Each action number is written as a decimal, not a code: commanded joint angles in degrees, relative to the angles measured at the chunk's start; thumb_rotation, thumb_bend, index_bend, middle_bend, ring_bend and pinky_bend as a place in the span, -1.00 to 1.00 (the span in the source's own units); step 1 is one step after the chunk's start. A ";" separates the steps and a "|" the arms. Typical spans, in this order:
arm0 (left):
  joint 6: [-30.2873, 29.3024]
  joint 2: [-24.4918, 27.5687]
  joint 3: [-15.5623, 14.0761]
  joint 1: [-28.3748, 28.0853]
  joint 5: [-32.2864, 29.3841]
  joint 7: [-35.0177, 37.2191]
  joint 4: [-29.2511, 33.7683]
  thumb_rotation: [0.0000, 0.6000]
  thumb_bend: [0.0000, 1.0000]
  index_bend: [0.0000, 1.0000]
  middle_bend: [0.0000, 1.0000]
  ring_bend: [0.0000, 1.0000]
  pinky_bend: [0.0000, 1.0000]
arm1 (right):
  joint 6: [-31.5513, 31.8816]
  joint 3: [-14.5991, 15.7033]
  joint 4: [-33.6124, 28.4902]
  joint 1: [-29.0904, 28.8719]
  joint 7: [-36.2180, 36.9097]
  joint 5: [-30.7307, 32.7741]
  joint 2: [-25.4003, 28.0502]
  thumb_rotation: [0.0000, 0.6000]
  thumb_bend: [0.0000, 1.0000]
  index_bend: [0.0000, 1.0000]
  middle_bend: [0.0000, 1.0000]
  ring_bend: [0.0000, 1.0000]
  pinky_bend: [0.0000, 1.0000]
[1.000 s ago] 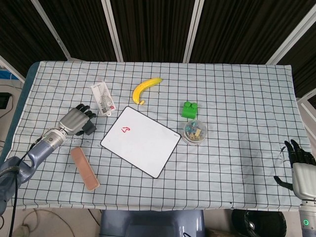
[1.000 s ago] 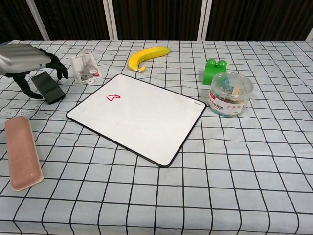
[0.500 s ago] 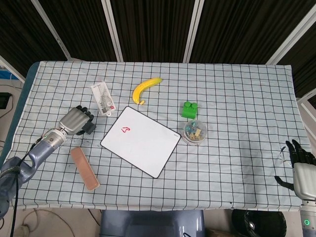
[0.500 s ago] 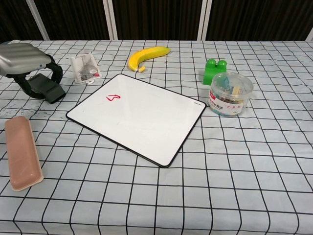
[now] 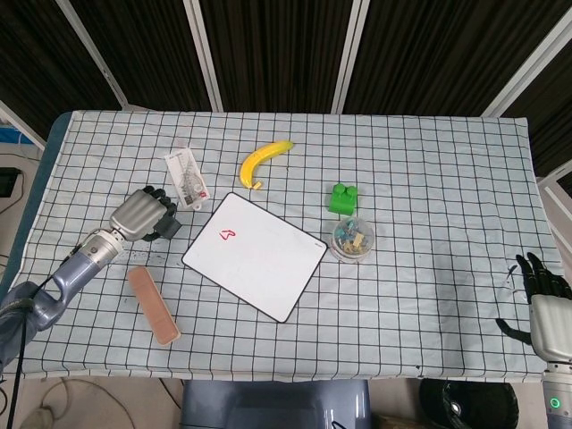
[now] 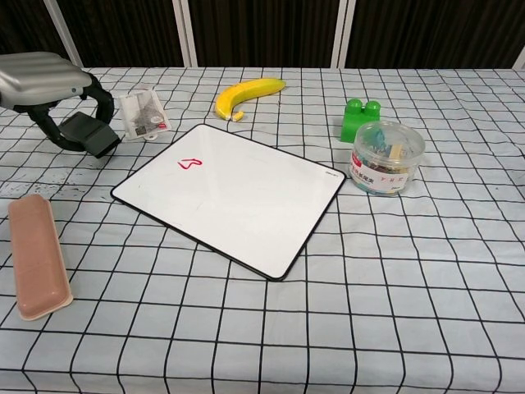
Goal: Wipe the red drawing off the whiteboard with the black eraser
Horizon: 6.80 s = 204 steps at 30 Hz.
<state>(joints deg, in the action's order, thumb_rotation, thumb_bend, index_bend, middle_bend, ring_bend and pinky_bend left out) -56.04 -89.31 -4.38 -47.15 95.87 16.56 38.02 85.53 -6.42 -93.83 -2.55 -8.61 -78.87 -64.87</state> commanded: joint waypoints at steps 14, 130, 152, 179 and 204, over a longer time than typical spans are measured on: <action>14.54 15.54 12.92 -9.20 -29.85 -46.95 45.43 1.00 -0.45 -0.07 -0.08 -0.49 -0.26 | -0.09 0.19 0.00 0.00 1.08 -0.49 0.12 1.00 -0.94 -1.00 -0.83 -0.66 -0.63; 15.41 -6.21 11.00 -19.47 -41.60 -51.17 24.31 1.00 -0.45 -0.02 -0.06 -0.48 -0.22 | -0.95 0.19 0.50 -0.14 1.83 0.29 0.55 1.00 -0.94 -1.00 -0.83 -0.66 -0.63; 9.96 16.98 2.61 -8.28 -38.07 -48.43 42.63 1.00 -0.45 -0.04 -0.06 -0.48 -0.22 | -0.14 0.18 -0.07 0.28 1.34 0.27 0.67 1.00 -0.94 -1.00 -0.83 -0.66 -0.63; 12.55 4.95 -0.11 -3.65 -16.62 -21.86 14.79 1.00 -0.66 -0.49 -0.42 -0.72 -0.38 | -0.40 0.05 -0.17 0.20 0.74 0.76 0.51 1.00 -0.94 -1.00 -0.83 -0.66 -0.63; -6.84 30.73 6.35 5.79 -32.51 -49.90 63.02 1.00 -0.75 -0.92 -0.81 -1.00 -0.73 | -0.29 0.04 0.15 -0.08 0.32 0.15 0.33 1.00 -0.94 -1.00 -0.83 -0.66 -0.63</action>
<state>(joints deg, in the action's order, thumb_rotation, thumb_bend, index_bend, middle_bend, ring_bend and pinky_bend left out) -55.28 -64.36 2.15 -46.06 66.03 -27.19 92.86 85.24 -6.38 -93.69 -2.62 -8.30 -78.72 -64.54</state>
